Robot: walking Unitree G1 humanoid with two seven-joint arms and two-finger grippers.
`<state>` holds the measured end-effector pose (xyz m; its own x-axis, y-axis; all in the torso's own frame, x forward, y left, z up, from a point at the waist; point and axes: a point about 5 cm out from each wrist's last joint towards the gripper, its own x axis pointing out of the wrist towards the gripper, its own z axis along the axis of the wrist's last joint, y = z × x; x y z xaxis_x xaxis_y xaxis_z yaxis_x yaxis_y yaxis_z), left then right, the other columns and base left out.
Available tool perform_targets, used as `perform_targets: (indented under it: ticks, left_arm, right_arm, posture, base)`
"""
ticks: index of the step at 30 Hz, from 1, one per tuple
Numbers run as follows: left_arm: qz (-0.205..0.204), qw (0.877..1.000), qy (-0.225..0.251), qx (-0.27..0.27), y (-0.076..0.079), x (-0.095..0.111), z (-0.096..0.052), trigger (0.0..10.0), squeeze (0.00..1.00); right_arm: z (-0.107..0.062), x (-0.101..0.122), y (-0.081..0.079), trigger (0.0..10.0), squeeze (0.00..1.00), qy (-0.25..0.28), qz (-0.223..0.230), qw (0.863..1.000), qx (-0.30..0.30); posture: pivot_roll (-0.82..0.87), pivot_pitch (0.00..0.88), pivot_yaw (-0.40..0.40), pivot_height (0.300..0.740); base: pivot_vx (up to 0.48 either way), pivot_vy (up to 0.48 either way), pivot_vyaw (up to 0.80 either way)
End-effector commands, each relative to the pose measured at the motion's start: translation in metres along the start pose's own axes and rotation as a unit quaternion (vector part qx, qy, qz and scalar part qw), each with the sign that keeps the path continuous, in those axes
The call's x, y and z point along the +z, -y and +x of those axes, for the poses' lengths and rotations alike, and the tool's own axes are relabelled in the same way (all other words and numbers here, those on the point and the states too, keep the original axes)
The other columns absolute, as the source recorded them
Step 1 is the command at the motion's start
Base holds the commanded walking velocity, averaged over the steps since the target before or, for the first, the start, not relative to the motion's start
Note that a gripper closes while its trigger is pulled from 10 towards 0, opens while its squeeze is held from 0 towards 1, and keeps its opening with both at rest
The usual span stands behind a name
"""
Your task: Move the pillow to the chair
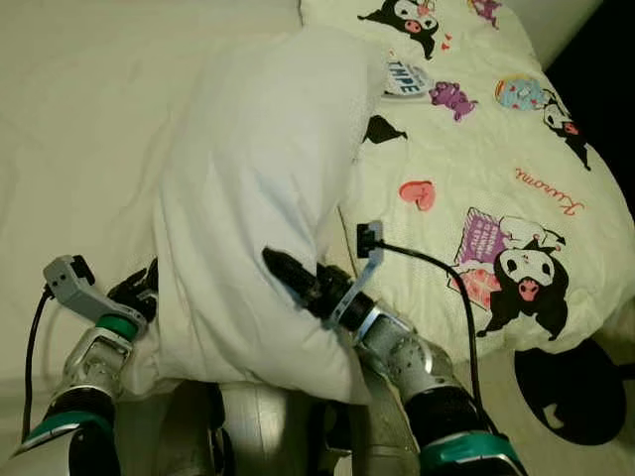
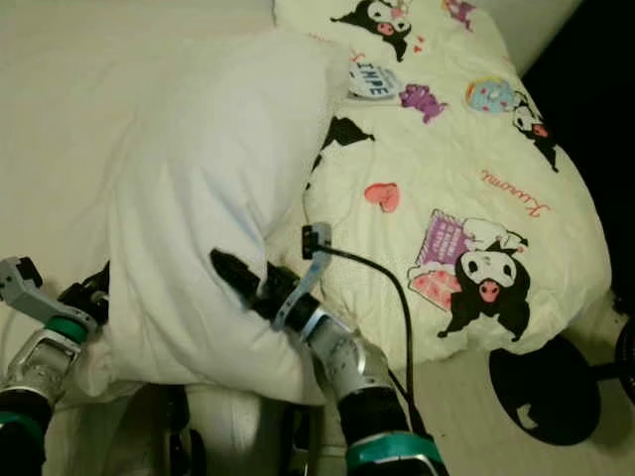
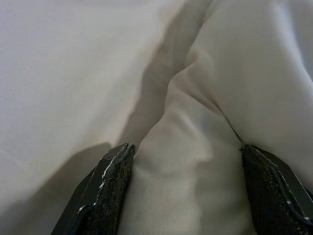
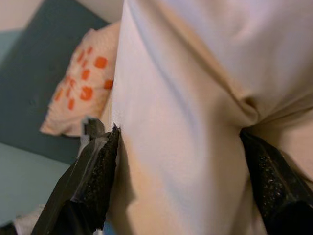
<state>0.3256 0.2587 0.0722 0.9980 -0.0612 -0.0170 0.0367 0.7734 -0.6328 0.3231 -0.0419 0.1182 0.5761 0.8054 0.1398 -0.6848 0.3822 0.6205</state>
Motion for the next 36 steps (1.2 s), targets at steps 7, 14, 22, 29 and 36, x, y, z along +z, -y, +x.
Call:
perform_targets:
  ticks: [7,14,22,29,36]
  left_arm:
    - [0.004,0.999,-0.045,-0.001,0.001,-0.021,-0.004,10.0,1.00]
    - [0.006,0.999,-0.048,0.000,0.001,-0.022,-0.004,10.0,1.00]
    - [0.008,0.999,-0.053,0.004,-0.002,-0.025,-0.007,10.0,1.00]
    - [0.008,0.999,-0.046,0.008,-0.003,-0.021,-0.008,10.0,1.00]
    - [0.027,0.998,-0.057,0.022,-0.004,-0.022,-0.007,10.0,0.16]
  right_arm:
    - [0.002,-0.038,0.001,0.0,0.00,-0.099,-0.015,0.995,-0.025]
    - [0.000,-0.036,0.005,0.0,0.00,-0.092,-0.015,0.995,-0.042]
    - [-0.003,-0.042,0.011,0.0,0.00,-0.105,-0.015,0.992,-0.068]
    - [-0.003,-0.038,0.018,0.0,0.00,-0.098,-0.011,0.990,-0.102]
    - [-0.005,-0.035,0.021,0.0,0.00,-0.096,-0.007,0.990,-0.108]
  posture:
    - [-0.03,0.251,-0.079,0.610]
    - [-0.03,0.257,-0.080,0.610]
    - [-0.03,0.261,-0.083,0.610]
    - [-0.03,0.261,-0.083,0.610]
    - [-0.04,0.256,-0.079,0.610]
  base:
    - [0.000,0.000,0.00]
    - [0.000,0.000,0.00]
    - [0.000,0.000,0.00]
    - [0.000,0.000,0.00]
    - [0.000,0.000,0.00]
